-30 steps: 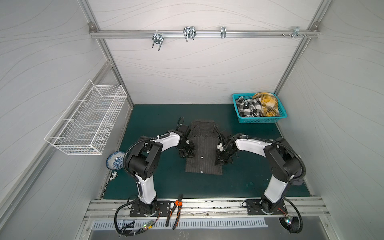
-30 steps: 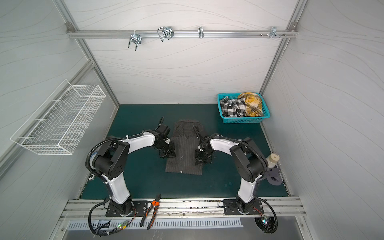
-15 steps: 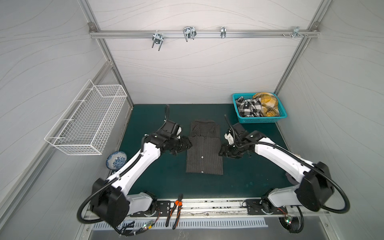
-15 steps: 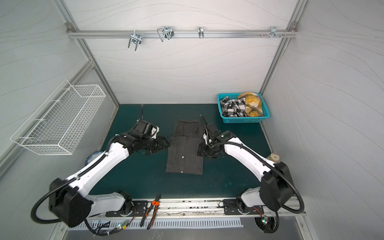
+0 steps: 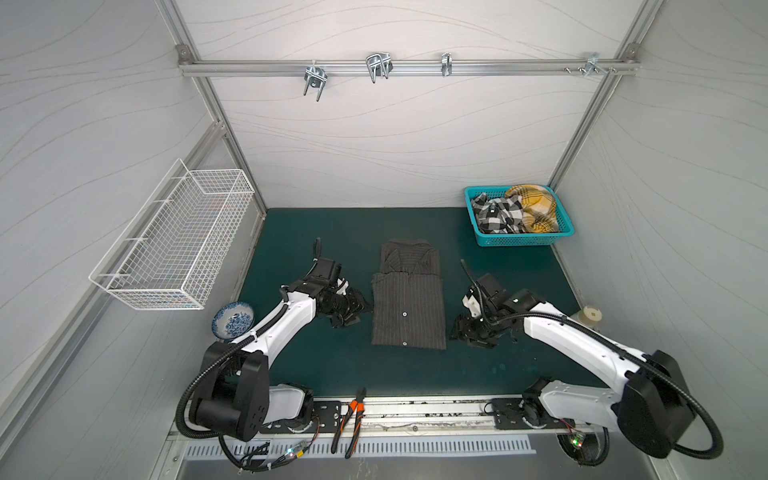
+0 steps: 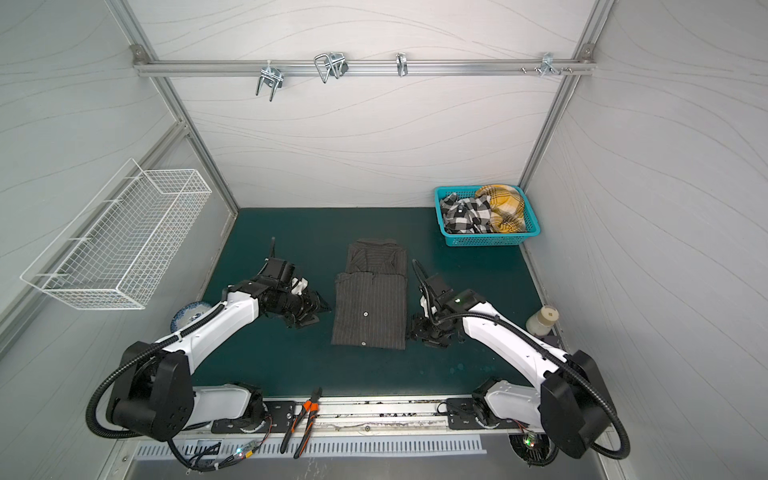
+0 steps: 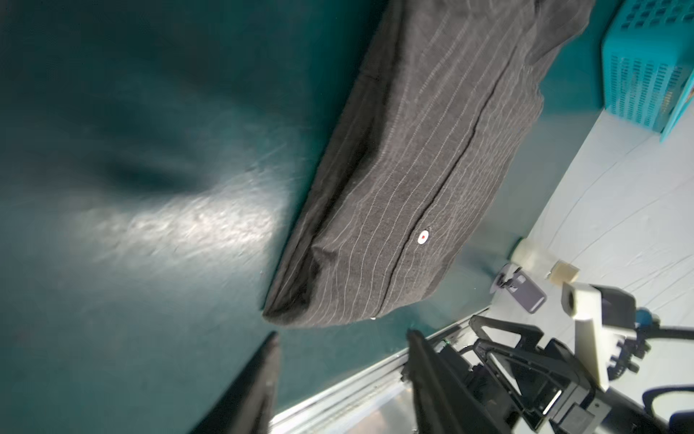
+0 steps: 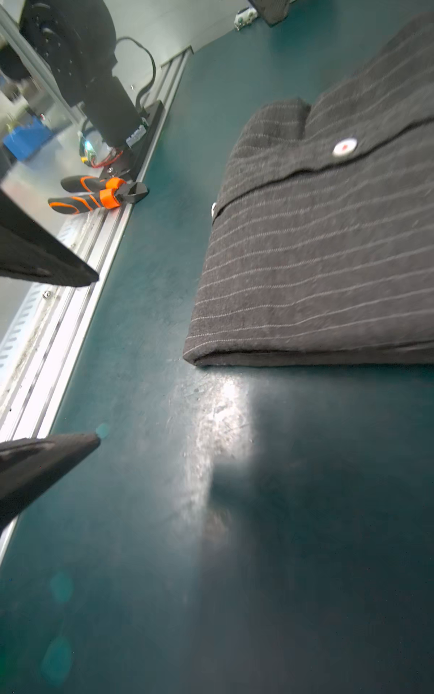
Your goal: Fold and stack the long sleeve shirts
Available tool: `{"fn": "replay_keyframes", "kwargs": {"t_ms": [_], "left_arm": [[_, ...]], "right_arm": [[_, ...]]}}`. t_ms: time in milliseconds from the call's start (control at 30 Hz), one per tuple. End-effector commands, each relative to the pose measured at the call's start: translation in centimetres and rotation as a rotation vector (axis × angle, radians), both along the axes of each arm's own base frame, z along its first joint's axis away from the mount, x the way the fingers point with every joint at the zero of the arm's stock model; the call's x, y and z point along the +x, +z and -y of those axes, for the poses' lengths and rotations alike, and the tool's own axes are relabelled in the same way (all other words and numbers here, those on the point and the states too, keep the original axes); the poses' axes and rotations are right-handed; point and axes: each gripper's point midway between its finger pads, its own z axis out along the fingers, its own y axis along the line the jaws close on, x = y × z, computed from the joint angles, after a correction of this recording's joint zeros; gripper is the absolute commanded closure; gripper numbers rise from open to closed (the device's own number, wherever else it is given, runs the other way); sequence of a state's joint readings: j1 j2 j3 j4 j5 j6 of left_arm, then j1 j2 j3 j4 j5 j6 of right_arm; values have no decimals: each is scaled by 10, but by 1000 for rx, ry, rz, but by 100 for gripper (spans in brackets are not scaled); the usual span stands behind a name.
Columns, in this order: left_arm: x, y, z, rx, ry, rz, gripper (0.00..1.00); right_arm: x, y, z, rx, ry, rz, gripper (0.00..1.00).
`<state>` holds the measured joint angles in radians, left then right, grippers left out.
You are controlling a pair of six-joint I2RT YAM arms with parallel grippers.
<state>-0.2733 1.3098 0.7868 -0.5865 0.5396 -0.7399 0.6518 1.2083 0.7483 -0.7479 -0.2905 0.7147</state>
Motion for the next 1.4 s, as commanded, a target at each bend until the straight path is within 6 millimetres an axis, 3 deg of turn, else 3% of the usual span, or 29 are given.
{"fn": "replay_keyframes", "kwargs": {"t_ms": [0, 67, 167, 533, 900, 1067, 1367], "left_arm": [[-17, -1, 12, -2, -60, 20, 40], [-36, -20, 9, -2, -60, -31, 40], [-49, -37, 1, 22, -40, -73, 39], [-22, -42, 14, -10, -26, -63, 38], [-40, -64, 6, 80, -45, -141, 34], [-40, -74, 10, 66, -45, -173, 41], [-42, -86, 9, 81, -36, -204, 46]], "right_arm": [[-5, 0, -18, 87, -9, -34, 37], [-2, -5, -21, 95, -15, -40, 37], [2, -13, -29, 105, -16, -68, 37], [9, -36, -26, 64, -100, -97, 36], [12, -58, -21, 41, -134, -135, 45], [15, -63, -21, 32, -138, -139, 48], [13, -60, -20, 37, -123, -134, 49]]}}
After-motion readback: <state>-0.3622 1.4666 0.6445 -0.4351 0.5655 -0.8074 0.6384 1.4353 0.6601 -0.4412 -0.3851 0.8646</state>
